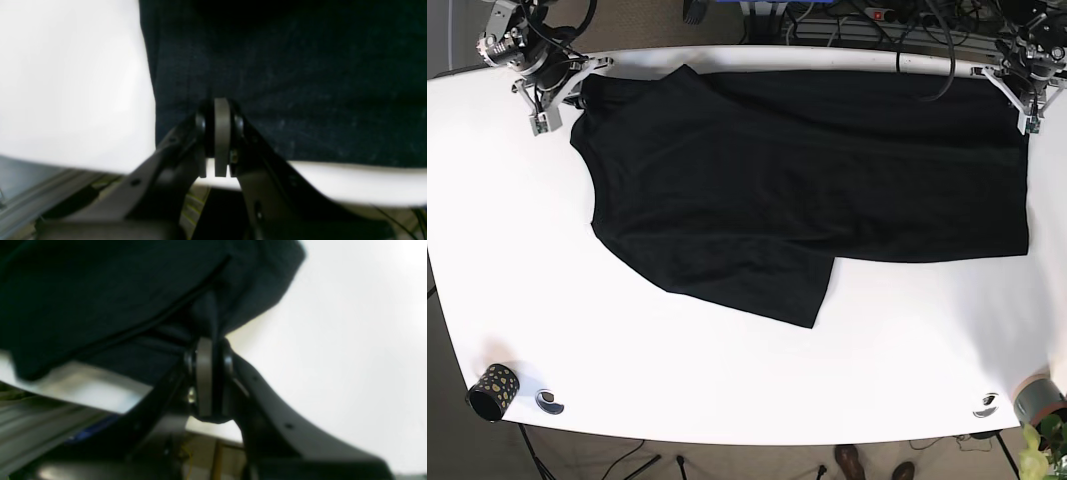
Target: Fold the T-shirt properly
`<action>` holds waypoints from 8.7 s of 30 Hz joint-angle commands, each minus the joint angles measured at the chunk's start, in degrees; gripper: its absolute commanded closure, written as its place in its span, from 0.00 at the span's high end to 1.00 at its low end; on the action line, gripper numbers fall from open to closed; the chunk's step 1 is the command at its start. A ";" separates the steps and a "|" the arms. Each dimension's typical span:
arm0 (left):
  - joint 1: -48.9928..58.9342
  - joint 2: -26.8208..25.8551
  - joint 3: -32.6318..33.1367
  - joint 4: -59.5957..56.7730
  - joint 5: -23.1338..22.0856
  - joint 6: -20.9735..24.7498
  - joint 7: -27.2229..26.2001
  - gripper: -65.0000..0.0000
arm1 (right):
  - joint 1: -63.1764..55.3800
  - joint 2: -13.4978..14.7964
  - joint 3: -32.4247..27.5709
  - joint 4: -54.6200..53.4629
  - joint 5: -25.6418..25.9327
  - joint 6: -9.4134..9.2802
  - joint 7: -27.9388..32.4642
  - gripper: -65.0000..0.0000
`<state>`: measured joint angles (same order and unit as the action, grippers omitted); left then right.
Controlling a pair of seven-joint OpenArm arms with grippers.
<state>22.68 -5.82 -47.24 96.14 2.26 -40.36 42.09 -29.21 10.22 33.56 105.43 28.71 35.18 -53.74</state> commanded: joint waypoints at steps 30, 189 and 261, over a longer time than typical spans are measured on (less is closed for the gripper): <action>-7.16 2.26 -0.54 12.74 -3.01 0.36 0.42 0.43 | 21.26 4.24 -7.23 -4.81 -0.53 -0.59 1.12 0.77; -10.24 -7.32 11.24 5.88 0.07 0.36 9.30 0.54 | 8.95 2.05 -11.80 4.68 -9.24 -0.32 3.14 0.17; -13.05 -12.94 11.24 -5.46 -14.00 0.36 18.27 0.57 | 39.37 -0.15 -29.03 -33.82 -0.27 -0.15 8.68 0.00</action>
<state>10.00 -17.65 -35.62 90.13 -11.44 -40.12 61.23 9.37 9.56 4.49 69.91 27.49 34.54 -45.21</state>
